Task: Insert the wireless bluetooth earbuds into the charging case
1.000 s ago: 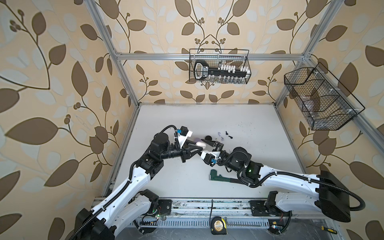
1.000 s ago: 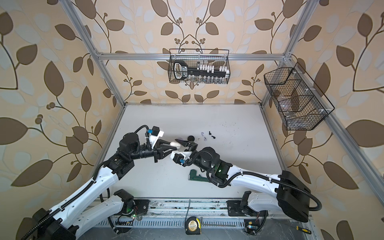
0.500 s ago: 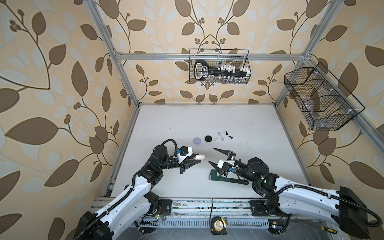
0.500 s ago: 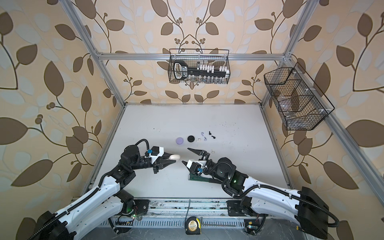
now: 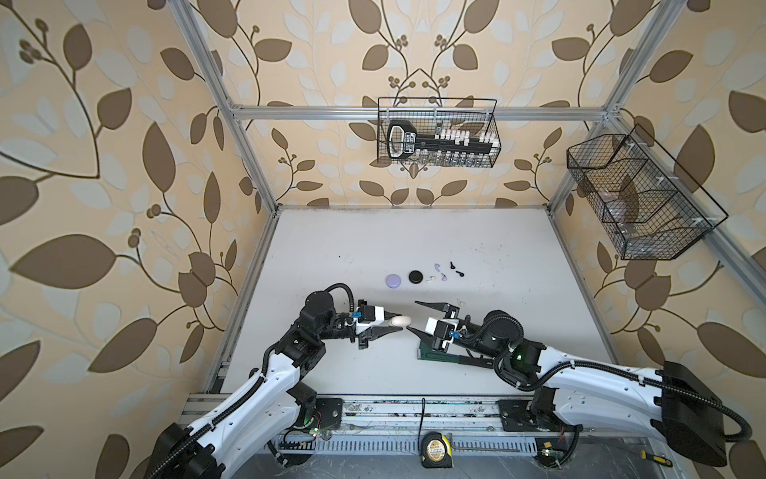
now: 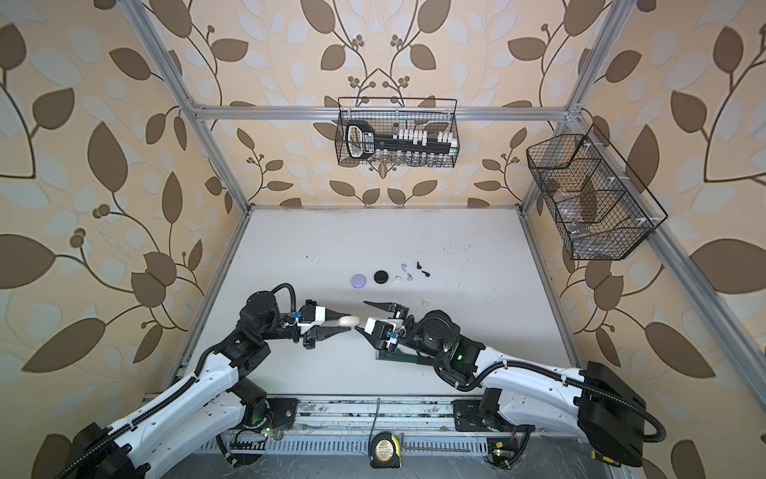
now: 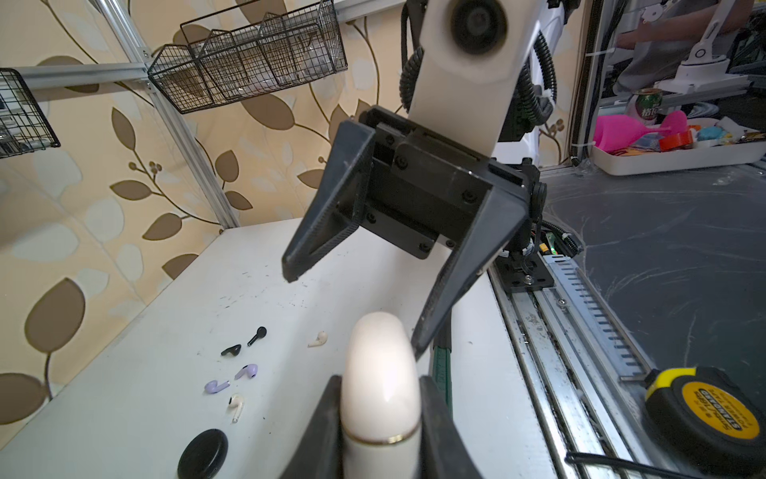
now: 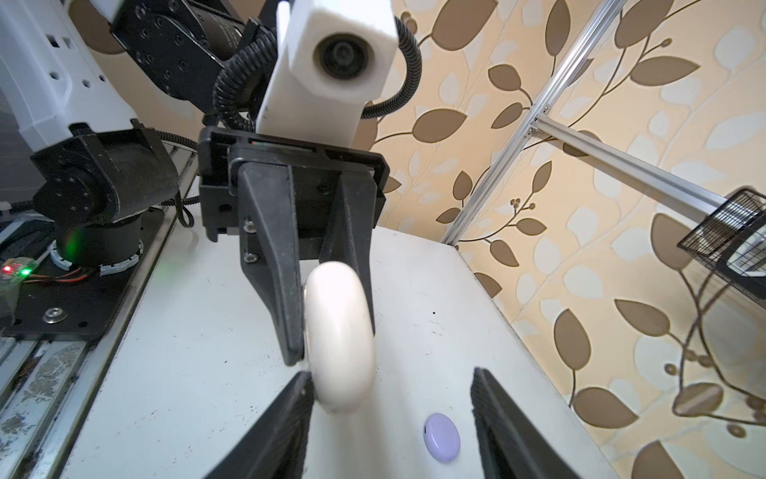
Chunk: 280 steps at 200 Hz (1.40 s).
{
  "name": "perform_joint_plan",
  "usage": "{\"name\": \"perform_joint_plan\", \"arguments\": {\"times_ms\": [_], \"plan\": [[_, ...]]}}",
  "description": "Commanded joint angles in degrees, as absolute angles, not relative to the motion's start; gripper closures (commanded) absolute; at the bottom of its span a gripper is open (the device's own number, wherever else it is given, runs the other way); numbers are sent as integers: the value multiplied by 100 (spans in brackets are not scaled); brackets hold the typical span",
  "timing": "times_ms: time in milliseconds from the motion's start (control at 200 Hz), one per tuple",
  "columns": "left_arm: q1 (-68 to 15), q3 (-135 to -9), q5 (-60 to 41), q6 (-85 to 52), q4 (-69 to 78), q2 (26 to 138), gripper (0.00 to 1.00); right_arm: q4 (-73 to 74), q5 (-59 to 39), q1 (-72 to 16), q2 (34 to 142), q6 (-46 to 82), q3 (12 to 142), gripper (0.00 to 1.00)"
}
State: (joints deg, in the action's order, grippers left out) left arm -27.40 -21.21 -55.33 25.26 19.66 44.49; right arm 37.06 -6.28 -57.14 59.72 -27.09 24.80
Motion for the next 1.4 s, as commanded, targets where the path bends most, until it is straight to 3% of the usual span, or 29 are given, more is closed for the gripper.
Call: {"name": "perform_joint_plan", "arguments": {"times_ms": [0, 570, 1395], "plan": [[-2822, -2136, -5783, 2702, 1979, 4376, 100, 4103, -608, -5733, 6020, -2474, 2717, 40], [-2874, -2238, -5828, 2900, 1732, 4475, 100, 4600, 157, -5635, 6082, -1902, 2699, 51], [-2910, -2276, -5777, 2921, 1621, 4451, 100, 4676, 332, -5418, 6266, -1466, 2837, 50]]}}
